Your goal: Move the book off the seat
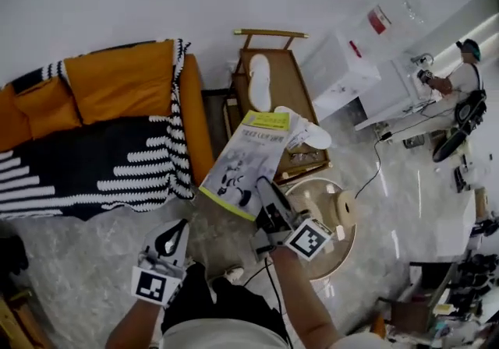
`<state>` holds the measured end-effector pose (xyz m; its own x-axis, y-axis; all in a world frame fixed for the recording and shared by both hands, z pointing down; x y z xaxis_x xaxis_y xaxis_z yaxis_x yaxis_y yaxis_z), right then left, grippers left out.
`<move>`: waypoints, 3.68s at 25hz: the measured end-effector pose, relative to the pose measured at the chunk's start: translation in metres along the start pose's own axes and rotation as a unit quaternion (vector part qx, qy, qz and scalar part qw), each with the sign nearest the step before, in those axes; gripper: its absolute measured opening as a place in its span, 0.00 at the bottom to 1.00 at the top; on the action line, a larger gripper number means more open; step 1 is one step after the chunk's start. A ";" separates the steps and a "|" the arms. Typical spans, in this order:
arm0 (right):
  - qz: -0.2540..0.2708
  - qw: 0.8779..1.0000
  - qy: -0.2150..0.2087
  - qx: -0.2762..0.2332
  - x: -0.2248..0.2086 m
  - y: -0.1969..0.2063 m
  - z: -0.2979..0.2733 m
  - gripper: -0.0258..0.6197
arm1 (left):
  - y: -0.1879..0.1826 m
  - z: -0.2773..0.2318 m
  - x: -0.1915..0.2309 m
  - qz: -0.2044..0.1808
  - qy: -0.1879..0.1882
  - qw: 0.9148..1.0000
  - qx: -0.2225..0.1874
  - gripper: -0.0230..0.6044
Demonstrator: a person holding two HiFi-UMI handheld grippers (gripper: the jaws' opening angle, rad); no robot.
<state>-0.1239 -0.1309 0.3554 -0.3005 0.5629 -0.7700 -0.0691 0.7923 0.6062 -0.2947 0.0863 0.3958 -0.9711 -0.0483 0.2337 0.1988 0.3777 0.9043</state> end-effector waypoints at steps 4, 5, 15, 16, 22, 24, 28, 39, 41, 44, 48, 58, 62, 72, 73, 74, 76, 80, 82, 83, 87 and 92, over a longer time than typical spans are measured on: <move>-0.012 0.998 0.027 -0.059 -0.013 -0.013 0.097 0.17 | -0.015 -0.032 -0.065 -0.040 0.058 0.997 0.011 0.06; -0.014 0.997 0.034 -0.072 -0.017 -0.016 0.120 0.17 | -0.018 -0.040 -0.080 -0.047 0.071 0.996 0.012 0.06; -0.049 0.982 0.112 -0.145 -0.061 -0.001 0.334 0.17 | -0.037 -0.087 -0.244 -0.108 0.154 0.982 0.005 0.06; -0.053 0.980 0.119 -0.152 -0.065 0.003 0.352 0.17 | -0.038 -0.090 -0.257 -0.113 0.159 0.981 0.005 0.06; -0.071 0.966 0.153 -0.197 -0.085 0.021 0.445 0.17 | -0.042 -0.112 -0.329 -0.142 0.190 0.971 0.016 0.06; -0.074 0.961 0.166 -0.207 -0.090 0.029 0.470 0.17 | -0.041 -0.120 -0.347 -0.150 0.200 0.968 0.017 0.06; -0.086 0.950 0.196 -0.228 -0.097 0.042 0.508 0.17 | -0.042 -0.144 -0.375 -0.176 0.224 0.958 0.018 0.06; -0.127 0.909 0.284 -0.277 -0.115 0.075 0.529 0.17 | -0.034 -0.207 -0.410 -0.196 0.340 0.917 0.070 0.06; -0.135 0.904 0.291 -0.281 -0.118 0.080 0.526 0.17 | -0.033 -0.216 -0.412 -0.199 0.354 0.911 0.073 0.06; -0.143 0.900 0.298 -0.285 -0.127 0.087 0.519 0.17 | -0.027 -0.226 -0.410 -0.201 0.368 0.905 0.077 0.06; -0.149 0.898 0.308 -0.277 -0.144 0.093 0.511 0.17 | -0.018 -0.242 -0.406 -0.196 0.370 0.904 0.090 0.06; -0.171 0.898 0.317 -0.253 -0.214 0.129 0.485 0.17 | 0.021 -0.284 -0.393 -0.206 0.358 0.903 0.113 0.06; -0.179 0.900 0.322 -0.234 -0.246 0.141 0.476 0.17 | 0.045 -0.302 -0.388 -0.209 0.355 0.902 0.125 0.06; -0.200 0.901 0.328 -0.201 -0.322 0.166 0.447 0.17 | 0.094 -0.332 -0.374 -0.193 0.338 0.909 0.151 0.06; -0.202 0.901 0.331 -0.195 -0.330 0.168 0.445 0.17 | 0.094 -0.333 -0.373 -0.193 0.336 0.910 0.150 0.06; -0.205 0.901 0.333 -0.191 -0.336 0.170 0.443 0.17 | 0.095 -0.334 -0.372 -0.193 0.333 0.910 0.151 0.06; -0.211 0.900 0.333 -0.186 -0.348 0.171 0.440 0.17 | 0.093 -0.335 -0.369 -0.195 0.326 0.912 0.154 0.06; -0.213 0.904 0.323 -0.180 -0.362 0.167 0.426 0.17 | 0.091 -0.338 -0.358 -0.198 0.313 0.915 0.159 0.06; -0.206 0.908 0.322 -0.171 -0.369 0.164 0.419 0.17 | 0.092 -0.341 -0.354 -0.197 0.308 0.917 0.161 0.06; -0.204 0.909 0.322 -0.166 -0.374 0.164 0.416 0.17 | 0.093 -0.342 -0.353 -0.197 0.306 0.917 0.163 0.06; -0.201 0.911 0.330 -0.145 -0.394 0.167 0.412 0.17 | 0.098 -0.342 -0.356 -0.193 0.306 0.917 0.168 0.06; -0.222 0.902 0.347 -0.133 -0.416 0.179 0.409 0.17 | 0.103 -0.341 -0.350 -0.191 0.299 0.918 0.179 0.06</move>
<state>0.3780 -0.1266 0.7028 -0.7035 -0.1510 -0.6944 -0.5265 0.7670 0.3667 0.1107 -0.1733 0.5287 -0.6936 -0.6988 0.1748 -0.3007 0.5014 0.8113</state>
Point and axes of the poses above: the fingertips, and each gripper's own axes: z backward along the fingers, x to its left, y out of its underside, the point moved 8 cm from there along z, backward along the fingers, and after that the axes turned 13 degrees about x, right-handed, at the moved point
